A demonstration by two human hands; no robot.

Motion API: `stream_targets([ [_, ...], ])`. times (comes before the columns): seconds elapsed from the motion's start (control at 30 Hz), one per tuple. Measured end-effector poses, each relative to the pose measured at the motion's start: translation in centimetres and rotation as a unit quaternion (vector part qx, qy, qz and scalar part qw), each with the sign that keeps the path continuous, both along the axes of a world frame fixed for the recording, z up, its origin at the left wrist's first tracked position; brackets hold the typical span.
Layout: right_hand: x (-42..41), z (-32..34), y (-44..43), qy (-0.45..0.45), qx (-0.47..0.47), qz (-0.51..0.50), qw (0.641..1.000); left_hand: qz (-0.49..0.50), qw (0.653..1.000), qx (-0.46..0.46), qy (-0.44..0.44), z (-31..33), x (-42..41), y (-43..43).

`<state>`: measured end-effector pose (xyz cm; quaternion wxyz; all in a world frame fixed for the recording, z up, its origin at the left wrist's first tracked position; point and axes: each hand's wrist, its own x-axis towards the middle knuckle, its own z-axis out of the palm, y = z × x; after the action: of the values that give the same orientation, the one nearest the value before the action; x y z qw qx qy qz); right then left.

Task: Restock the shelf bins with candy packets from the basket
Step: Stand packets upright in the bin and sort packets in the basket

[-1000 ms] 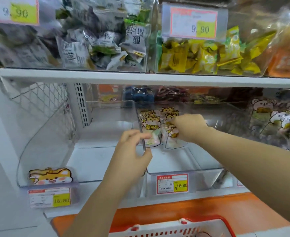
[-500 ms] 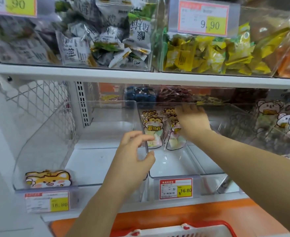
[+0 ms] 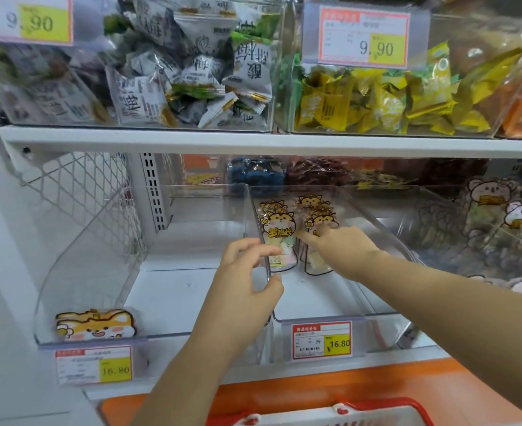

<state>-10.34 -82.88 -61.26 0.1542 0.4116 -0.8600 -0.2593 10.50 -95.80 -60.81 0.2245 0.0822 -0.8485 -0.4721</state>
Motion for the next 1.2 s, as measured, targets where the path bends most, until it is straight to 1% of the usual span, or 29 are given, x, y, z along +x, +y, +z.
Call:
stream_targets([
  [0.1, 0.1, 0.1, -0.5, 0.004, 0.007, -0.018, 1.0, 0.0, 1.0, 0.006, 0.001, -0.1, 0.0, 0.0],
  [0.27, -0.1, 0.2, -0.8, -0.026, -0.01, -0.053, 0.998, -0.002, 1.0, 0.006, 0.001, -0.2, -0.2, 0.0],
  [0.37, -0.4, -0.2, -0.4, -0.038, -0.013, -0.041, 0.998, -0.002, 1.0, 0.008, 0.001, -0.2, -0.2, 0.0],
  [0.53, 0.0, -0.9, -0.1, -0.045, -0.046, -0.009, 0.998, 0.002, 1.0, 0.003, 0.002, -0.4, -0.3, -0.1],
  [0.57, 0.1, -1.0, -0.3, -0.061, -0.051, 0.002, 0.997, 0.003, 1.0, 0.003, 0.003, -0.5, -0.3, -0.1],
  [0.63, 0.4, -1.3, -0.8, -0.127, -0.042, 0.027, 0.991, 0.003, 1.0, 0.003, 0.003, -0.5, -0.3, -0.1],
  [0.7, 1.1, -1.5, -1.3, -0.214, 0.0, 0.034, 0.976, 0.003, 1.0, 0.001, -0.001, -0.4, -0.3, -0.1],
  [0.73, 1.6, -1.3, -1.6, -0.237, 0.026, 0.041, 0.97, 0.003, 1.0, 0.0, -0.001, -0.4, -0.3, -0.1],
  [0.8, 2.2, -1.2, -2.3, -0.235, 0.061, 0.044, 0.969, 0.002, 1.0, -0.001, -0.001, -0.4, -0.3, -0.1],
  [0.9, 2.1, -1.5, -3.4, -0.198, 0.085, 0.067, 0.974, 0.002, 1.0, -0.004, 0.002, -0.4, -0.3, -0.2],
  [1.07, 1.8, -1.7, -3.5, -0.171, 0.063, 0.093, 0.979, 0.001, 1.0, 0.003, 0.004, -0.4, -0.3, -0.1],
  [1.2, 1.8, -1.9, -3.3, -0.16, 0.073, 0.092, 0.98, 0.004, 1.0, 0.0, 0.001, -0.4, -0.3, -0.1],
])
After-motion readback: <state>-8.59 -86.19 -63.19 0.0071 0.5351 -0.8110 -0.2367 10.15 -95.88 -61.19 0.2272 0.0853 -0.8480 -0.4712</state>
